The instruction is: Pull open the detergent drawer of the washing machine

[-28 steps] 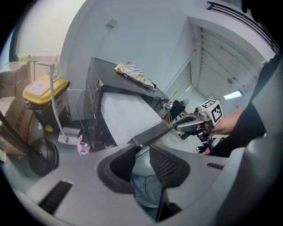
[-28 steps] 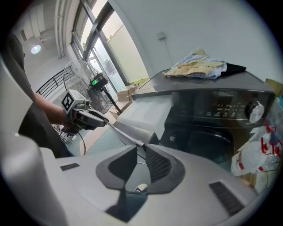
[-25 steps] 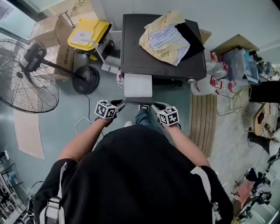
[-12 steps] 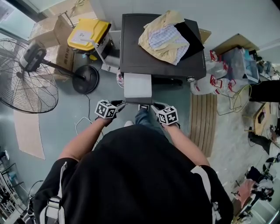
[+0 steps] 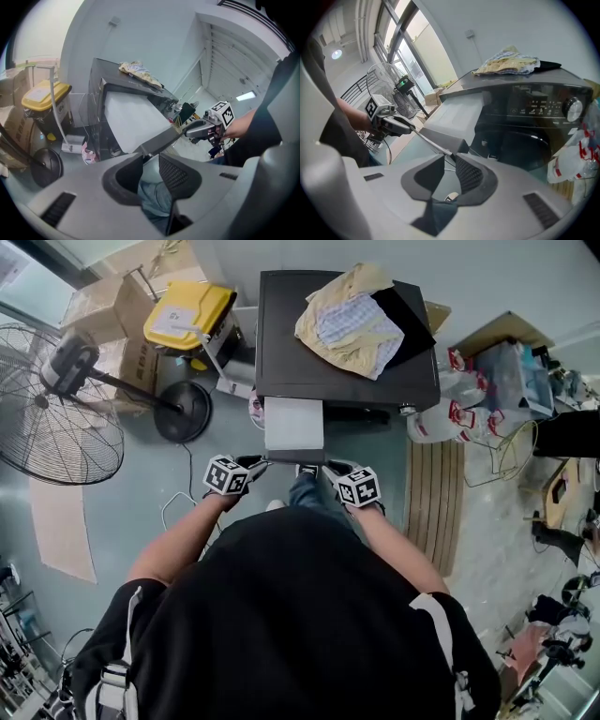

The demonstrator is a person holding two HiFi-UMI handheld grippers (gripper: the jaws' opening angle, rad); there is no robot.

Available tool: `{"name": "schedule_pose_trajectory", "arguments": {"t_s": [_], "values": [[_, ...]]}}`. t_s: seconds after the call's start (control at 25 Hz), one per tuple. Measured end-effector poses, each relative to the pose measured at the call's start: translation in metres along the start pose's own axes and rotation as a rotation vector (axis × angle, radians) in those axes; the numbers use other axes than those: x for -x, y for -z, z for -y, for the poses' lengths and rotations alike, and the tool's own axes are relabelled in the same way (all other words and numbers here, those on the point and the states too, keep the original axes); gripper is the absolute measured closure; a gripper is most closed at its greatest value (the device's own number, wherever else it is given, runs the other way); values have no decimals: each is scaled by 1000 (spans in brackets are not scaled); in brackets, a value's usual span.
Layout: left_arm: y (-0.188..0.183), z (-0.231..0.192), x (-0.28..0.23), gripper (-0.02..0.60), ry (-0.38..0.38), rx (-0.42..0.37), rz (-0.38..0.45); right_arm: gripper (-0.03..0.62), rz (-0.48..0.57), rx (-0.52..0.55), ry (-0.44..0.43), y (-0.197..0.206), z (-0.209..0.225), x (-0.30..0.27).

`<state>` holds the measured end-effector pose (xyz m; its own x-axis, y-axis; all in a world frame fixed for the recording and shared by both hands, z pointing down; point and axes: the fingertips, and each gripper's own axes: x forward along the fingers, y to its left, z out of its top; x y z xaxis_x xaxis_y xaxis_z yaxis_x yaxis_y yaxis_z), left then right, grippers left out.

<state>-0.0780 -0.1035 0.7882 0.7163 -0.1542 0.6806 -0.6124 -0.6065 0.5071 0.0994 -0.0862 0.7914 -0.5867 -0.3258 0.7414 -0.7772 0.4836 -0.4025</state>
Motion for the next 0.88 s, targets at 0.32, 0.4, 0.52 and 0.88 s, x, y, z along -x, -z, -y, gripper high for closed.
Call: {"name": "schedule_pose_trajectory", "arguments": {"t_s": [0.32,0.4,0.52,0.88], "values": [[-1,1,7,472,2,1,7,516,36,-68,-1,2,3,6],[-1,1,11,472,2,-3,17,513,47,-67,14,0,4,11],[-4,1,19,472,-3,-2,37,511,72,-70,35,-7,8,20],[-37,2,54,474,-24,-31,144,523,180,-61,63,-45,3,54]]}}
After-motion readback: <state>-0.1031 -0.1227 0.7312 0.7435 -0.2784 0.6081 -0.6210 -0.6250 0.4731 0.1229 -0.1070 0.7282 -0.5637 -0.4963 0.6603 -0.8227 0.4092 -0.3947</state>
